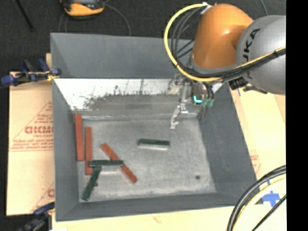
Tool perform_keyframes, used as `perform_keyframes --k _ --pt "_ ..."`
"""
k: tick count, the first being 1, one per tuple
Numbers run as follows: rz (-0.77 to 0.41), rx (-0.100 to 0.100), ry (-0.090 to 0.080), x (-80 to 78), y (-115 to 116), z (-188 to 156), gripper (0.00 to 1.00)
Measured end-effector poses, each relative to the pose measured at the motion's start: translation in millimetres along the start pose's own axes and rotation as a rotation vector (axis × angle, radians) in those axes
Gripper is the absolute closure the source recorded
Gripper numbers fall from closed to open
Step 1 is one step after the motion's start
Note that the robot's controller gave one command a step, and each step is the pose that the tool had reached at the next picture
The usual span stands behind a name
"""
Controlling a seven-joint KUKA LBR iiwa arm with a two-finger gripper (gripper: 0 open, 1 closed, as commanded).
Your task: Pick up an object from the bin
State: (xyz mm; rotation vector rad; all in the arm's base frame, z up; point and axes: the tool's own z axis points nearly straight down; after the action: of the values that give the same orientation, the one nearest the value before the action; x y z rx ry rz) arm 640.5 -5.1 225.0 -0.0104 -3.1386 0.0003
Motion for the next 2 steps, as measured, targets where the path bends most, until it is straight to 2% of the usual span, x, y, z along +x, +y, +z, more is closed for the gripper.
perform_keyframes --k 1,2 --pt "0.0 0.0 -0.008 -1.5 0.0 -5.0 0.0" --pt "0.071 -0.001 -0.011 13.0 9.6 59.7 0.0"
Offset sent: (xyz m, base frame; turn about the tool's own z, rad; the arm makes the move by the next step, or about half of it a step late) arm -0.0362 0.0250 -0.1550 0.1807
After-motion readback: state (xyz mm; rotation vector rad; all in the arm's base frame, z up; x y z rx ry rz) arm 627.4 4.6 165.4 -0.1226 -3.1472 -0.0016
